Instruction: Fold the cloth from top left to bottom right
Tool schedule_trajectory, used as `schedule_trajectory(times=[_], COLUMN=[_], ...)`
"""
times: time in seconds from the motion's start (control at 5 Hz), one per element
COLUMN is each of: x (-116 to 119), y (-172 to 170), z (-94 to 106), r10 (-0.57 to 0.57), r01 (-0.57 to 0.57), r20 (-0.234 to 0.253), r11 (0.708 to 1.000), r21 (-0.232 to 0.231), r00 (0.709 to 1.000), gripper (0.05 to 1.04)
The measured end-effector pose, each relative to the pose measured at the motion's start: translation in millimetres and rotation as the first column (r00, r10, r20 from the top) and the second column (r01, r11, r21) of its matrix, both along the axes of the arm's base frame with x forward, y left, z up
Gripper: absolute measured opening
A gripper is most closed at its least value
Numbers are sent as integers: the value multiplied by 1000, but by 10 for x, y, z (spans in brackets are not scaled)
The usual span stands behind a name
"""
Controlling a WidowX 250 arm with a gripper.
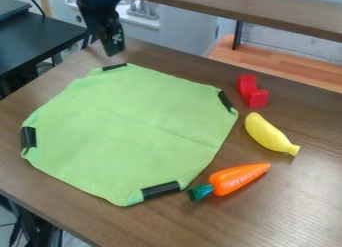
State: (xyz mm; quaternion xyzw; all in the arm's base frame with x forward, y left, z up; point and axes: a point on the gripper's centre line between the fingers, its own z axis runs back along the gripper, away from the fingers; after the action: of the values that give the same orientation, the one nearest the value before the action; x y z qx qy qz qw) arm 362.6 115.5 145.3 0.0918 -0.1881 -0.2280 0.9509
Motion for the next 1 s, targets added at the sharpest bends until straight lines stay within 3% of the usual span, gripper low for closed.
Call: schedule_trajectory(times=[0.4,1.0], x=[524,860], y=[158,341], z=[-376,-662], r10=[55,67], r01=[-54,-61], r20=[-21,-44], r11=[996,990], r21=[69,131], r00=[998,997], gripper=[999,999])
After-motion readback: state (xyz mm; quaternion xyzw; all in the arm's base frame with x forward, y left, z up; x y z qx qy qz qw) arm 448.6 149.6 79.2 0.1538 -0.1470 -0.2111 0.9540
